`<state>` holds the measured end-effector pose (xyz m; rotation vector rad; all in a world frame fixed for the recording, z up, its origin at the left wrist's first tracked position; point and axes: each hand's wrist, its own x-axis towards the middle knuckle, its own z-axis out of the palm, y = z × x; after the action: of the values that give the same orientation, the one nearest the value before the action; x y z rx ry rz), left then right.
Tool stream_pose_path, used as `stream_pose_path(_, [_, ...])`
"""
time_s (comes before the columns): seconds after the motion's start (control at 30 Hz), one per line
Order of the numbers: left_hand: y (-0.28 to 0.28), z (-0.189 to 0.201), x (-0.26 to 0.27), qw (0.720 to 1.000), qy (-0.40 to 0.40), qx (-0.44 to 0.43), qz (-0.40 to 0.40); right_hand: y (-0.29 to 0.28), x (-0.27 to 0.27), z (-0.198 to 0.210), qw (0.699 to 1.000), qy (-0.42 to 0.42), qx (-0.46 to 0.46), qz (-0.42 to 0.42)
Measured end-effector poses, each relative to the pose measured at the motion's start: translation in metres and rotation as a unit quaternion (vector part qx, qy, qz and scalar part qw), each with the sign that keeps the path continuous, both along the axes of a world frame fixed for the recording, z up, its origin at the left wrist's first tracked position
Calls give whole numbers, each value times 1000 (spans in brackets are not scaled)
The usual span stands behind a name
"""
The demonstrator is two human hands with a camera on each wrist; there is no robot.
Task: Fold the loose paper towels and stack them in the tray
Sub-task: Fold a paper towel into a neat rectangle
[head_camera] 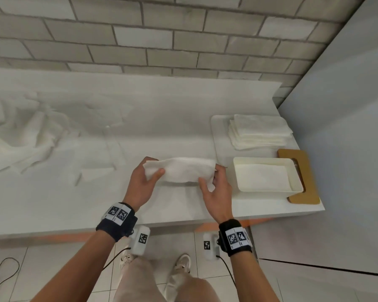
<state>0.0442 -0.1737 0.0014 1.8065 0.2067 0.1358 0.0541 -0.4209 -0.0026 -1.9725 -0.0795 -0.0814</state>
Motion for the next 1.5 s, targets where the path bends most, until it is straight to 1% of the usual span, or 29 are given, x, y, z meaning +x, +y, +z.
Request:
stream_pose_path(0.07, [-6,0,-7,1000,-5,-3,22,5,-5,-1,999,3,45,-16])
stream_pose_path(0.1, [-9,-4,-9,1000,-1,8,25,7,-8,-4,999,10,49,-16])
stream_pose_path(0.23, [-24,-29,-20,997,36,59,17,11,-16,-29,999,33,21,-23])
stream_pose_path(0.4, [-36,-26,-28,997,-29,33,69,9,-20,-29,998,-3,45,-35])
stream_pose_path(0.53, [-38,-38,-34,998,21,20,47,9,-20,-41,998,21,44,-27])
stream_pose_path(0.63, [-42,-38,-30,998,20,24,47,10,-20,-40,998,22,51,-20])
stream_pose_path(0.7, [-46,-28,-26,997,13,48,64,6,-21,-27,998,7,51,-28])
stream_pose_path(0.77, [-53,-4,-19,996,5,50,68,-6,-21,-4,996,-19,70,-55])
stream_pose_path(0.83, [-66,23,-9,999,-4,19,45,-27,-20,24,988,-37,108,-103])
stream_pose_path(0.9, [-89,46,4,1000,-17,1,2,-56,-17,54,980,-57,122,-150])
stream_pose_path(0.97, [-118,63,20,999,-36,16,-32,-90,-10,78,977,-81,88,-177])
stream_pose_path(1.03, [-149,66,38,995,-47,48,-68,-126,2,85,973,-94,23,-209])
stream_pose_path(1.1, [-180,58,54,988,-47,99,-107,-159,16,80,965,-85,-38,-244])
stream_pose_path(1.17, [-207,46,65,976,-43,168,-134,-186,31,64,961,-53,-114,-248])
stream_pose_path(1.23, [-225,31,72,951,-44,263,-156,-203,43,46,954,-30,-222,-198])
stream_pose_path(1.27, [-232,27,73,935,-48,308,-171,-207,47,37,947,-24,-275,-167])
stream_pose_path(1.33, [-239,20,74,906,-66,370,-196,-211,52,24,925,-14,-358,-129])
stream_pose_path(1.4, [-240,13,77,888,-70,407,-204,-213,55,21,905,2,-407,-124])
stream_pose_path(1.5, [-241,13,81,869,-94,441,-201,-207,55,28,889,28,-431,-154])
